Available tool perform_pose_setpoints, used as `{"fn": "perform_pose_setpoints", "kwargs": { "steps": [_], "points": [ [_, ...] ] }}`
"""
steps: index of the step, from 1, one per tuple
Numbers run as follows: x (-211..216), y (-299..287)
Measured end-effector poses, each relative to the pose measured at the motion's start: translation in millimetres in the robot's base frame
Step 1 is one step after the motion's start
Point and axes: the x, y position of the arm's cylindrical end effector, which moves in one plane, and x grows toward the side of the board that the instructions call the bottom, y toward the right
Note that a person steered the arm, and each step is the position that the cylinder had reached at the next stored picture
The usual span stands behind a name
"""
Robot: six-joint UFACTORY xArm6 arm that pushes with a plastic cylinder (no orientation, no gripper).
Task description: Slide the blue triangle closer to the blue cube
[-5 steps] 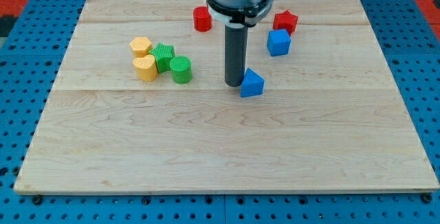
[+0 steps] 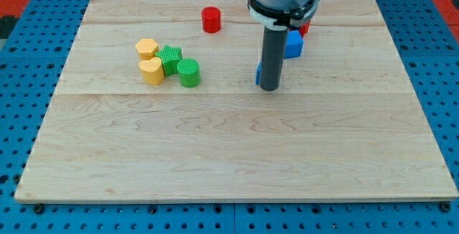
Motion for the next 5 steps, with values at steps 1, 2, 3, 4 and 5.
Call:
{"fn": "perform_pose_setpoints", "kwargs": {
  "steps": [1,2,3,4,5],
  "points": [
    [2,-20],
    [6,-64],
    [-25,-65],
    [-31,-34],
    [-33,23]
  ]
}}
